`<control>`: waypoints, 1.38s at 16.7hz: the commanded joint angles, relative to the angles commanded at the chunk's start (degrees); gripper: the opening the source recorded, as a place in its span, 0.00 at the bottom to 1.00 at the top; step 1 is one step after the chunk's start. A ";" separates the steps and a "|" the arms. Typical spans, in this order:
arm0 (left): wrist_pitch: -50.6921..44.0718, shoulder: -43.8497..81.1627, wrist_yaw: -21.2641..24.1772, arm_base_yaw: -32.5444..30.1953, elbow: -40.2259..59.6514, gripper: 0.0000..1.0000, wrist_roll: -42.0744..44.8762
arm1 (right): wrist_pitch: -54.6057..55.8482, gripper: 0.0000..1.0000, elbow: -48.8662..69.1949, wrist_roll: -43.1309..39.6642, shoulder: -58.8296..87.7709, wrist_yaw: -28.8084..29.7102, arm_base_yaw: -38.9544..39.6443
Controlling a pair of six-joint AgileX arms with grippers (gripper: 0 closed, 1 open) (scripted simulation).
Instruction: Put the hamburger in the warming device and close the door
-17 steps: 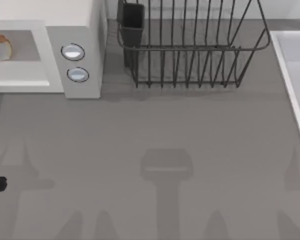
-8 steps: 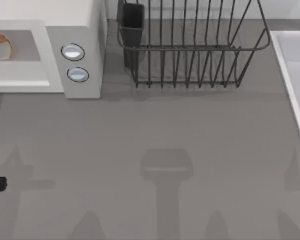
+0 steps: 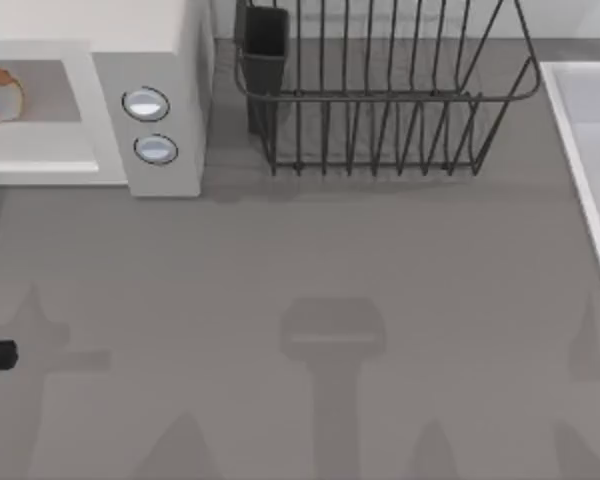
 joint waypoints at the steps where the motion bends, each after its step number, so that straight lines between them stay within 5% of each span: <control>1: 2.09 2.27 -0.84 -0.95 0.19 0.00 0.05 | 0.00 1.00 0.00 0.00 0.00 0.00 0.00; 11: 8.69 9.31 -3.22 -4.00 0.40 0.00 0.17 | 0.00 1.00 0.00 0.00 0.00 0.00 0.00; 23: -7.82 -7.48 8.79 8.06 0.09 0.00 -0.07 | 0.00 1.00 0.00 0.00 0.00 0.00 0.00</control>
